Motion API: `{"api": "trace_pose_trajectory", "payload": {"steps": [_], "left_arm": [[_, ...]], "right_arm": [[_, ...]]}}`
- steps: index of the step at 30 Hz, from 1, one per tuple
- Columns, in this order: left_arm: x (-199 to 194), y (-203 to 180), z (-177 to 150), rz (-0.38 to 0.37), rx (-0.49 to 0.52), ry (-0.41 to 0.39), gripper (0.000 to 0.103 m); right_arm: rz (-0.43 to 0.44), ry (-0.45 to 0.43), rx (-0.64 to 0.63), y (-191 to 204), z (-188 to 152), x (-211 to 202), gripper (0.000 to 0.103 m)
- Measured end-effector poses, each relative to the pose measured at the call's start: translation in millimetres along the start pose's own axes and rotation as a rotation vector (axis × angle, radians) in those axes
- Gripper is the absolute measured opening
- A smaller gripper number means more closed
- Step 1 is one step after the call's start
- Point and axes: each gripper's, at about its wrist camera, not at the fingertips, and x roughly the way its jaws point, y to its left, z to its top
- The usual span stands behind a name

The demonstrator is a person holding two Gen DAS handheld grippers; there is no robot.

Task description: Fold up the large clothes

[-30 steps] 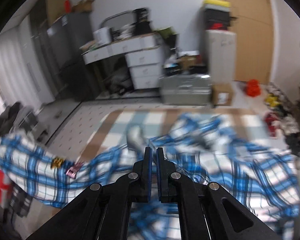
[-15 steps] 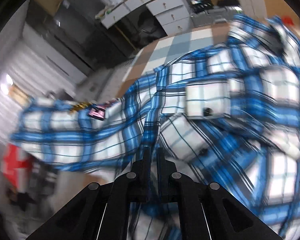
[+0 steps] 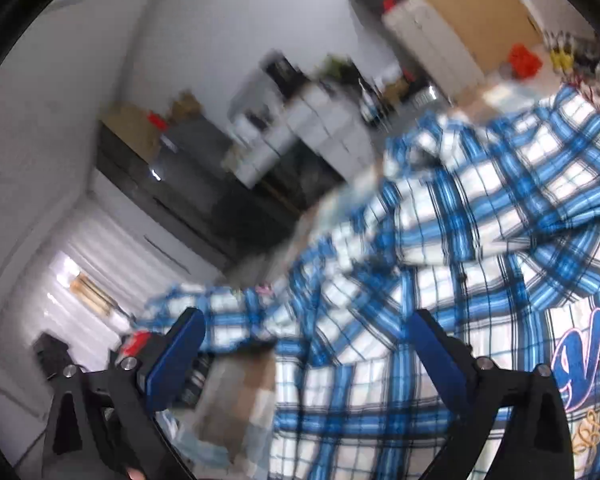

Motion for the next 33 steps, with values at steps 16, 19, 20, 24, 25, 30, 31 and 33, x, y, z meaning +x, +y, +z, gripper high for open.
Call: {"api": "trace_pose_trajectory", "payload": {"steps": [16,19,20,24,25,30,31,33], "left_arm": [[-53.3,216.5,79.9,0.030,-0.465,0.207,0.102],[-55.9,266.2,87.5,-0.049,-0.624,0.255,0.102],[-52.5,273.8,87.5,-0.084,-0.650,0.277,0.102],[-33.5,297.2,79.2,-0.150,-0.772,0.348,0.102],[-29.6,301.5,76.1,-0.147,-0.802,0.352,0.102],[-17.2,312.4,81.9,-0.241,-0.873,0.319,0.102],[-17.2,313.4,82.1,-0.258,-0.888,0.309,0.102],[-14.4,320.5,81.6,-0.256,-0.933,0.305,0.102]], "right_arm": [[0.068,0.050,-0.128,36.0,-23.5,-18.5,0.103],[0.099,0.067,-0.114,37.9,-25.7,-16.5,0.103],[0.102,0.072,-0.102,37.5,-26.3,-15.7,0.103],[0.120,0.079,-0.083,35.8,-27.0,-14.5,0.103],[0.118,0.075,-0.082,35.6,-26.7,-15.1,0.103],[0.118,0.060,-0.080,34.7,-26.1,-18.6,0.103],[0.121,0.059,-0.080,34.9,-26.0,-18.8,0.103],[0.122,0.062,-0.082,35.5,-26.6,-18.4,0.103]]}}
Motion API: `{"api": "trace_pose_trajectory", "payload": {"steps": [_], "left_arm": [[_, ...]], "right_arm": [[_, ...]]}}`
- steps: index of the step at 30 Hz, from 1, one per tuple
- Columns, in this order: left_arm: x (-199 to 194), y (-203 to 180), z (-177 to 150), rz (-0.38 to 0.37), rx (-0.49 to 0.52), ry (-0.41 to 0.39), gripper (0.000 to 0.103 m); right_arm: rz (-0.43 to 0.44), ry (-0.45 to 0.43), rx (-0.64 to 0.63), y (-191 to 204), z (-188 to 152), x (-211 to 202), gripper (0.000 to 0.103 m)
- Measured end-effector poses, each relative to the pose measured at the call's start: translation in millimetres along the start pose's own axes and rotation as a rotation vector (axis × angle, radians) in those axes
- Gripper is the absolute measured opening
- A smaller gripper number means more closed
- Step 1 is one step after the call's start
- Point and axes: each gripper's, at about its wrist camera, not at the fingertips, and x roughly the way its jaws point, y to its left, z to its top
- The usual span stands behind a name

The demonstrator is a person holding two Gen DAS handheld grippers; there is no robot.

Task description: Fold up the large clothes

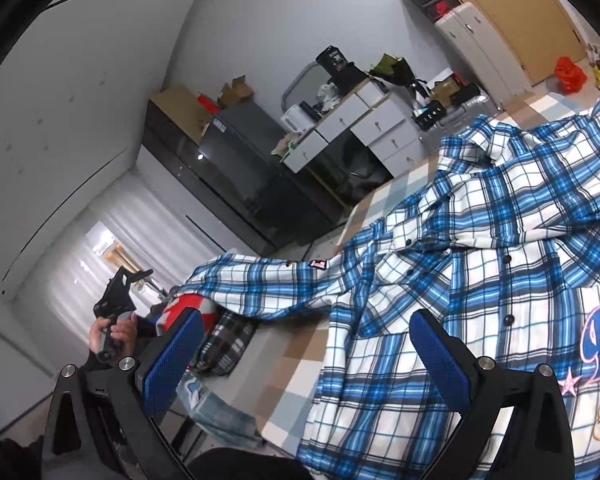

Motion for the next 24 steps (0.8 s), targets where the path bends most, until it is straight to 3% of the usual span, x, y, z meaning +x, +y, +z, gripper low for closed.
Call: {"api": "trace_pose_trajectory", "payload": {"steps": [4,7,9,11,12,13,19,24], "left_arm": [[-0.1,1.8,7.6,-0.016,-0.041,-0.001,0.102],[-0.9,3.2,11.0,0.013,-0.058,-0.051,0.086],[-1.3,4.8,11.0,0.053,-0.062,-0.090,0.069],[-0.8,6.8,10.7,0.093,-0.077,-0.113,0.035],[-0.7,7.6,11.0,0.119,-0.076,-0.122,0.011],[0.7,7.3,11.2,0.123,-0.075,-0.119,0.002],[9.2,-16.0,10.7,0.110,0.012,-0.146,0.000],[21.6,-47.0,17.4,0.103,0.071,-0.112,0.000]], "right_arm": [[0.001,0.009,-0.003,0.6,-1.1,2.7,0.103],[-0.004,0.019,-0.004,0.7,-2.0,5.1,0.103],[-0.003,0.023,-0.008,1.4,-3.1,6.4,0.103],[-0.008,0.022,-0.022,3.2,-4.3,7.0,0.103],[-0.010,0.022,-0.029,4.2,-4.9,7.3,0.103],[-0.012,0.024,-0.035,5.0,-5.5,7.5,0.103],[-0.020,0.026,-0.047,6.7,-5.9,7.9,0.103],[-0.025,0.005,-0.037,4.4,-1.7,1.2,0.103]]}}
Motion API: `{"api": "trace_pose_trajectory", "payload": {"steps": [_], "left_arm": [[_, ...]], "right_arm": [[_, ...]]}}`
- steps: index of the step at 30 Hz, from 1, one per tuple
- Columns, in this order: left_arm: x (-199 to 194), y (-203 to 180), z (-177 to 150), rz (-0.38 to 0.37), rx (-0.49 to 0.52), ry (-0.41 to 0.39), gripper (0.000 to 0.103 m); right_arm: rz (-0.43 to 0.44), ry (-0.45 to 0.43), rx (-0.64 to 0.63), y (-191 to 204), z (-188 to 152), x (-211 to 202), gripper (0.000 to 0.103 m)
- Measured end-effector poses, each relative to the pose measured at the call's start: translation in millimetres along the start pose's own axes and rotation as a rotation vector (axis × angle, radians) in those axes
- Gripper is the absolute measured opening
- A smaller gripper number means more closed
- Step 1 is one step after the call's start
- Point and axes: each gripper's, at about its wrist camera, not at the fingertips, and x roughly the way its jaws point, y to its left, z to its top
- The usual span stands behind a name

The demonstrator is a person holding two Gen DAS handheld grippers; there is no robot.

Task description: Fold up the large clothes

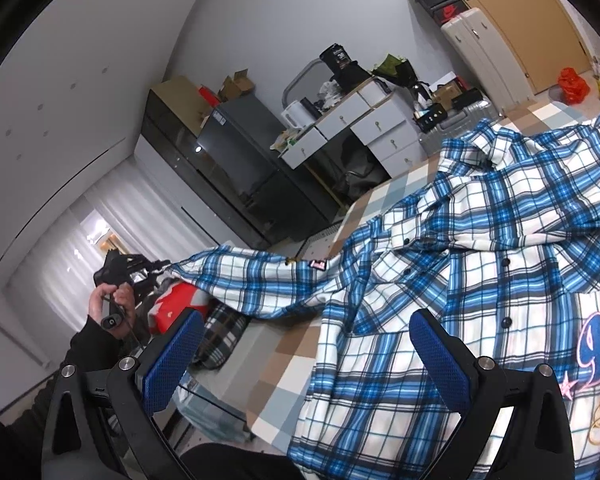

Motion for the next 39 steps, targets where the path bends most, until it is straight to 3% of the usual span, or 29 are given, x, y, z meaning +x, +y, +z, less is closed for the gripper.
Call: {"api": "trace_pose_trajectory", "payload": {"steps": [11,17,21,26,30,35,39], "left_arm": [[36.4,-125.4,-24.5,-0.134,0.175,0.072,0.000],[60.8,-219.6,-67.9,-0.230,0.310,0.137,0.000],[77.5,-286.5,-132.0,-0.294,0.461,0.212,0.000],[119.9,-342.3,-223.4,-0.370,0.579,0.348,0.000],[185.4,-346.7,-310.3,-0.394,0.585,0.518,0.000],[286.0,-285.6,-430.8,-0.283,0.579,0.766,0.000],[328.7,-243.6,-476.7,-0.204,0.608,0.867,0.000]], "right_arm": [[-0.031,-0.068,0.041,-14.4,19.4,-23.9,0.103],[-0.067,-0.115,0.060,-27.4,32.9,-40.9,0.103],[-0.125,-0.185,0.083,-43.7,46.7,-63.2,0.103],[-0.293,-0.323,0.213,-88.8,64.4,-109.0,0.103],[-0.416,-0.412,0.355,-128.2,66.3,-148.7,0.103],[-0.548,-0.551,0.418,-147.6,64.4,-202.4,0.103],[-0.599,-0.631,0.398,-145.8,65.2,-224.8,0.103]]}}
